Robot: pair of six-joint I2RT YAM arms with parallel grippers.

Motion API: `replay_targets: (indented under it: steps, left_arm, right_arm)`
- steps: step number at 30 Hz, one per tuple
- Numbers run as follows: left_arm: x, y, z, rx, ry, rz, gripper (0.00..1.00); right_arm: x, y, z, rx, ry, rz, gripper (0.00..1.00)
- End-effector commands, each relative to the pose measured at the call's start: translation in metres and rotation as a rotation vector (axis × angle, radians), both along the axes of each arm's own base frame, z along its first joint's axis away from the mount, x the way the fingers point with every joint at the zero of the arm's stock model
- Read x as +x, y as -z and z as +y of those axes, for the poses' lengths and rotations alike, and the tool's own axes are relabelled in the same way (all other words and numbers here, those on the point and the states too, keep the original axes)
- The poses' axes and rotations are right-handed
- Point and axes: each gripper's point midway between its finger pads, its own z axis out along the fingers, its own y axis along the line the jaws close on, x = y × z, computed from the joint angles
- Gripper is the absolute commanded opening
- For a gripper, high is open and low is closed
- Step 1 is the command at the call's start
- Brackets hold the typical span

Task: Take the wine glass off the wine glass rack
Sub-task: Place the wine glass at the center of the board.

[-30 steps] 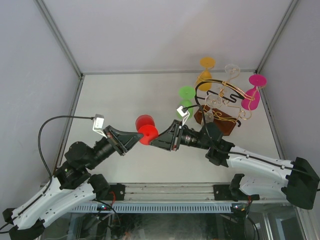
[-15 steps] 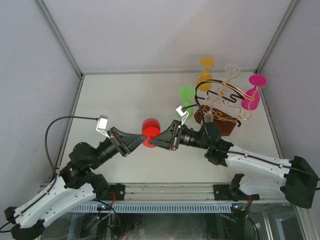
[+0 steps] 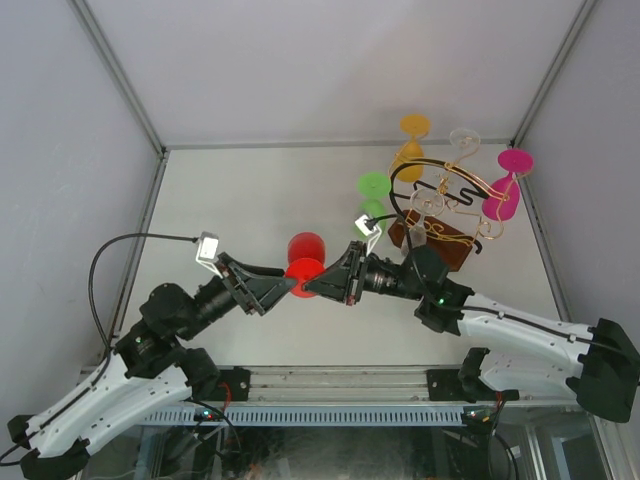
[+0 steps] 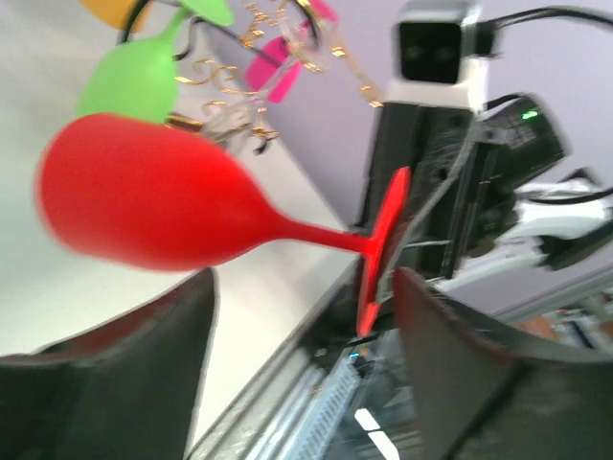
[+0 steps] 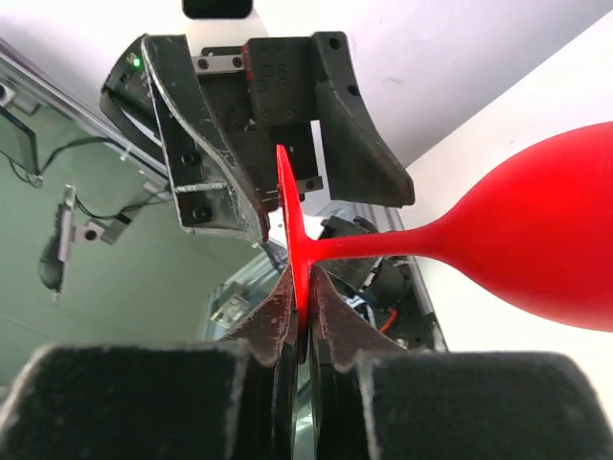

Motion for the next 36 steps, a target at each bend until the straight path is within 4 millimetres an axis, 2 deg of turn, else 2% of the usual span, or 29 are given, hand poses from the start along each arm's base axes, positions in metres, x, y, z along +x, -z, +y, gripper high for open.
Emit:
replay_targets:
  steps: [1,3,5,9,12,14,19,22,27,31,33,36]
  left_arm:
    - [0.004,-0.017,0.026,0.078,-0.104,-0.022,0.86]
    - [0.006,-0.021,0.04,0.12,-0.158,-0.022,0.95]
    - [0.009,-0.026,0.055,0.138,-0.226,-0.009,1.0]
    - [0.014,-0.023,0.076,0.215,-0.315,0.027,1.0]
    - [0.016,-0.017,0.082,0.275,-0.34,0.064,1.0]
    - [0.016,-0.012,0.081,0.304,-0.337,0.081,1.0]
    - [0.018,-0.009,0.072,0.34,-0.31,0.103,1.0]
    - [0.019,-0.007,0.067,0.387,-0.291,0.122,1.0]
    - [0.022,0.001,0.052,0.474,-0.207,0.157,1.0]
    - [0.027,0.015,0.046,0.44,-0.135,0.272,1.0]
    - [0.024,0.003,0.027,0.341,-0.021,0.217,1.0]
    - [0.005,-0.01,-0.001,0.238,0.196,0.147,1.0]
  right_arm:
    - [-0.002,-0.005,-0.01,-0.048,0.03,-0.288,0.0]
    - [-0.003,0.003,-0.013,-0.114,0.029,-0.418,0.0]
    - [-0.001,0.022,-0.016,-0.229,0.031,-0.565,0.0]
    - [0.0,0.066,-0.022,-0.464,-0.026,-0.962,0.0]
    - [-0.002,0.11,-0.028,-0.667,-0.132,-1.249,0.0]
    - [-0.001,0.128,-0.03,-0.755,-0.155,-1.382,0.0]
    - [-0.015,0.153,-0.027,-0.812,-0.23,-1.573,0.0]
    - [-0.019,0.162,-0.026,-0.843,-0.242,-1.623,0.0]
    - [-0.025,0.171,-0.02,-0.85,-0.248,-1.677,0.0]
    - [-0.029,0.176,-0.02,-0.852,-0.256,-1.718,0.0]
    - [-0.032,0.177,-0.02,-0.847,-0.258,-1.729,0.0]
    - [-0.038,0.182,-0.022,-0.833,-0.285,-1.733,0.0]
